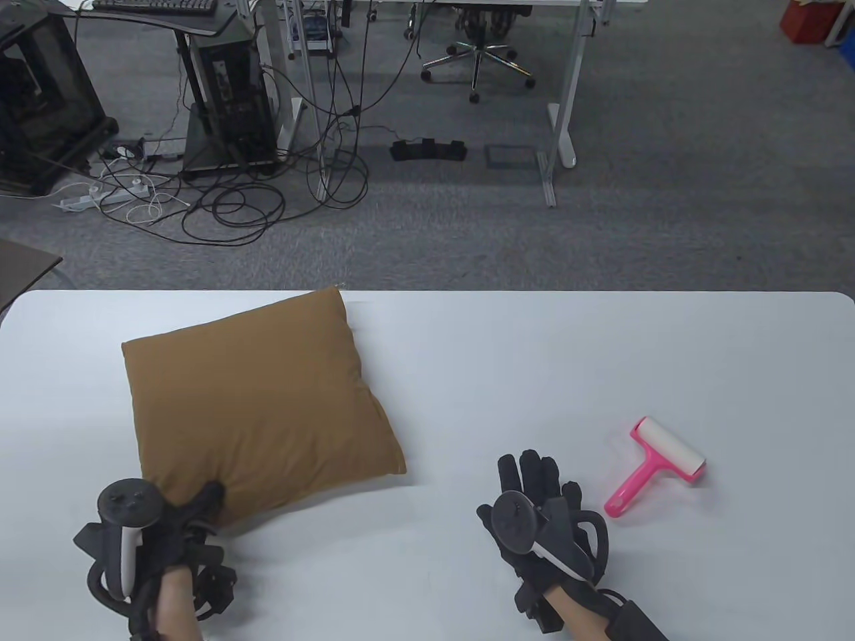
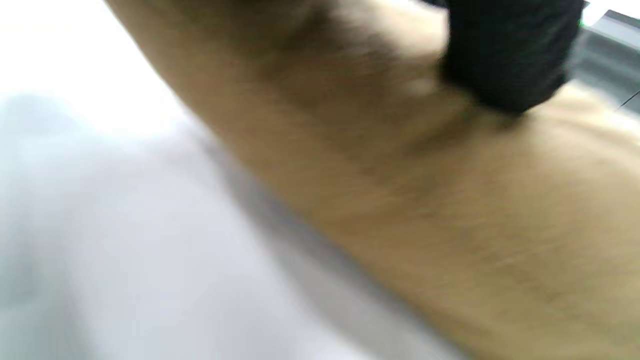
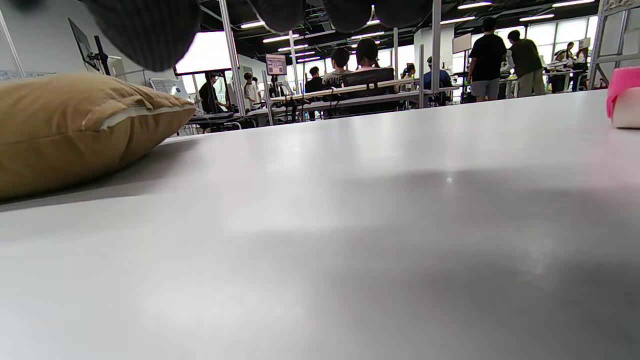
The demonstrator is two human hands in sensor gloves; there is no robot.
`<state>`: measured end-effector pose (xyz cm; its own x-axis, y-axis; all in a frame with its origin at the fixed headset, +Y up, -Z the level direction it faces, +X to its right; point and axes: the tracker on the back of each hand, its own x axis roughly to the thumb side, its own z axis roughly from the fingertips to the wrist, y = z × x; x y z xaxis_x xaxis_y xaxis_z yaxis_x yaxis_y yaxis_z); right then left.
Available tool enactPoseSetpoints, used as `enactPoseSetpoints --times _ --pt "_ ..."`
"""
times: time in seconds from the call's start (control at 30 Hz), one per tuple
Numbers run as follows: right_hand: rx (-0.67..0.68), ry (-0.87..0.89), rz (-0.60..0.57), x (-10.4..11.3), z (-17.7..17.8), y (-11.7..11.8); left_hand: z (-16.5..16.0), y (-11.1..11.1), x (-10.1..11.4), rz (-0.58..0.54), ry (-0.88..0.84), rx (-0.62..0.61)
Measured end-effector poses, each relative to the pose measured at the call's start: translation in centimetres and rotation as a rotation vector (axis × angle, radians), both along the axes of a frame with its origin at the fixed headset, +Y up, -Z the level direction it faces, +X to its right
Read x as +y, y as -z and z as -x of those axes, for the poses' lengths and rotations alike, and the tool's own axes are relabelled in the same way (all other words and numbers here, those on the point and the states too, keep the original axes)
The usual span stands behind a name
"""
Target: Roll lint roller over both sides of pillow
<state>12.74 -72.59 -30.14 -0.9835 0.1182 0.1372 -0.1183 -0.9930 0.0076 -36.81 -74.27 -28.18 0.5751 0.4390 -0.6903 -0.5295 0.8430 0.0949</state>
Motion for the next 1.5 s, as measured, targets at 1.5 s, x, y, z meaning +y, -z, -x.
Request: enactPoseSetpoints --times 1.5 --pt "-0.658 -0.004 0.329 -2.8 -13.0 4.6 -14.1 4.7 -2.4 -0.147 -0.194 -0.766"
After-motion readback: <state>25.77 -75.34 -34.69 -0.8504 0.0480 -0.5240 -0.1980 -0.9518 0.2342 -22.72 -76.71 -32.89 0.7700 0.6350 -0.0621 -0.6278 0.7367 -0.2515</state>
